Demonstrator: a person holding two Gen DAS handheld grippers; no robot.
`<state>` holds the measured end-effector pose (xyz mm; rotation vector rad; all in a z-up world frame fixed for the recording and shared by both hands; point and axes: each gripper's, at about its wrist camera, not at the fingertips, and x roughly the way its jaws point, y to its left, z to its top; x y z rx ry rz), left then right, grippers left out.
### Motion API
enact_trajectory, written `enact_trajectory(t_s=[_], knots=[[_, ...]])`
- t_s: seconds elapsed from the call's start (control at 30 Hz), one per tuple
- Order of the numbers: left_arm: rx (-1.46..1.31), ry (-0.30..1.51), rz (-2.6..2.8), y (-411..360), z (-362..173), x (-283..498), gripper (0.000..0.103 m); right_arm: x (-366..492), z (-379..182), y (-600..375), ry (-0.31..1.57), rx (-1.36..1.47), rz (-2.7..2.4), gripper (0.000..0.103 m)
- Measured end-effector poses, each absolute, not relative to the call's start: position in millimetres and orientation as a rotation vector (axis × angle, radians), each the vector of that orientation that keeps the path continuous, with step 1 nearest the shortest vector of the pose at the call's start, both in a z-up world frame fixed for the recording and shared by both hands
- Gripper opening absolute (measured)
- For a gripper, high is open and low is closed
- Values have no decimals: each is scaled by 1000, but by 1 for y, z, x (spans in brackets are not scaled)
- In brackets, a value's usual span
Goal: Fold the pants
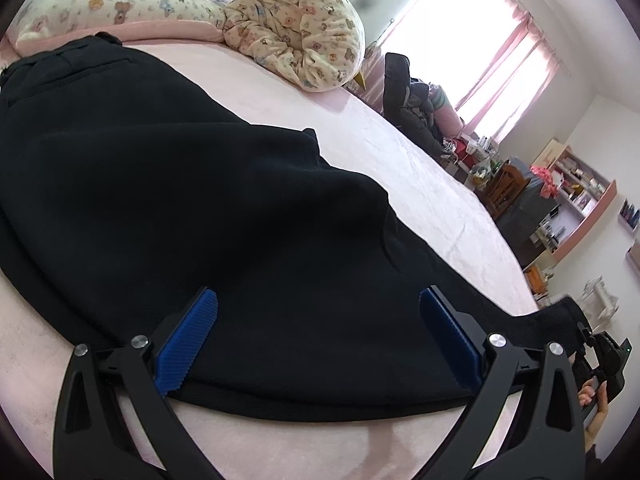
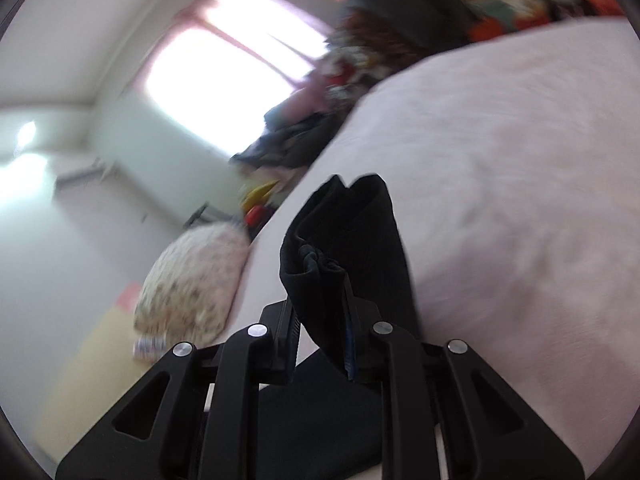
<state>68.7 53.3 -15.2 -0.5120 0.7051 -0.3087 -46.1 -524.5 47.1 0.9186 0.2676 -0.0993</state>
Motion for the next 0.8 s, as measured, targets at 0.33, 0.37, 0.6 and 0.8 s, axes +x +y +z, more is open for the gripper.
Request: enact_trajectory(t_s=[0.33,0.37,0.6,0.8], knots=[[-720,676,-372,89,-12,65,101,15,76,-414,392,786,127,19],[-734,669,-371,93,-11,65,101,22,77,-402,409,781,145,19],[-789,599,-297,122,-2,61,101,75,65,-287,583,685,300,19],[-762,559,-255,139,4,55,101,90,56,-213,692,594,353,18]])
